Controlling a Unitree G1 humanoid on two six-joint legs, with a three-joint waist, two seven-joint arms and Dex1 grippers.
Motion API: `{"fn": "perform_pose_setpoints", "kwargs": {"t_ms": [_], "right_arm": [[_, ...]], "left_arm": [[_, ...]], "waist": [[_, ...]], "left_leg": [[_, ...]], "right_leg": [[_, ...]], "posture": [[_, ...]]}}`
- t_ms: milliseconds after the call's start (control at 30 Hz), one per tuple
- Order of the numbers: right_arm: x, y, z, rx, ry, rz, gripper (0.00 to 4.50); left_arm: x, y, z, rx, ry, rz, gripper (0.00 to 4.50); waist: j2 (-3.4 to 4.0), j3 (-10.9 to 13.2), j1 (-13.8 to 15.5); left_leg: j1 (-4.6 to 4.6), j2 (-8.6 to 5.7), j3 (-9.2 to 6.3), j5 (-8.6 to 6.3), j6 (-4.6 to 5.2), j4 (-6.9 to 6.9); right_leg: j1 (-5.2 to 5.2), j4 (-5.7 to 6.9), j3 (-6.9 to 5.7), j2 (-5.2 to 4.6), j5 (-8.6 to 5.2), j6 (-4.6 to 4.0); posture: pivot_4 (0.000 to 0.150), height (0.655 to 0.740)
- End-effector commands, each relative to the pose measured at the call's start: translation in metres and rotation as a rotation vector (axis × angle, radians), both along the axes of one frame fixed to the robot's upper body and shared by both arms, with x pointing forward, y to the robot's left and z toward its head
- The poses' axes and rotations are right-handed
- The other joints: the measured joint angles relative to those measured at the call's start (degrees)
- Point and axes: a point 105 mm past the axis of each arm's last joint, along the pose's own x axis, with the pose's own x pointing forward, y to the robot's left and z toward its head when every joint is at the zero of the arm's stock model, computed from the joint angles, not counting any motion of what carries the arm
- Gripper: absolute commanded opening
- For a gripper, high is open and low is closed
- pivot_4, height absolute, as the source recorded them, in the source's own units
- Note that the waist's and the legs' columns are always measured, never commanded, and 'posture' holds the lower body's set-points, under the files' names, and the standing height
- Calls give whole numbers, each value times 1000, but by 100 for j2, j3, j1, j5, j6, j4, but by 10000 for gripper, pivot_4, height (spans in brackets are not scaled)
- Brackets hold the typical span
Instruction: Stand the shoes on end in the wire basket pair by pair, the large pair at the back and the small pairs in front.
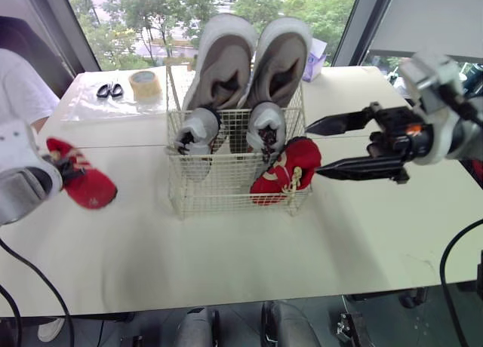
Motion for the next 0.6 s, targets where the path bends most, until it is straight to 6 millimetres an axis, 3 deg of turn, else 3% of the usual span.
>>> {"fn": "perform_pose_setpoints", "kwargs": {"t_ms": [33, 200, 367, 600], "right_arm": [[6, -8, 16, 68, -63, -55, 45000], [17, -18, 26, 114, -80, -126, 45000], [31, -15, 19, 133, -52, -153, 45000], [38, -14, 21, 133, -34, -155, 45000]], "left_arm": [[-18, -37, 75, 118, -334, -163, 1656], [-41, -95, 105, 167, -533, -422, 1656], [-47, -147, 82, 187, -530, -698, 1656], [-38, -172, 62, 250, -584, -728, 1656]], "waist": [[0, 0, 10], [-1, -1, 24], [0, -2, 15], [-1, 0, 31]], "left_leg": [[0, -1, 2, 1, -2, 0], [3, -7, 2, -2, 10, 6], [16, 2, 1, -1, 12, 6], [16, 1, -3, 1, 13, 14]], "right_leg": [[0, -1, 0, -1, 0, 0], [13, -2, -1, 0, 0, 1], [23, 1, -5, 39, 12, 23], [28, 3, -6, 61, 13, 24]], "posture": [[1500, 7400], [1500, 7400], [1500, 7400], [1500, 7400]]}}
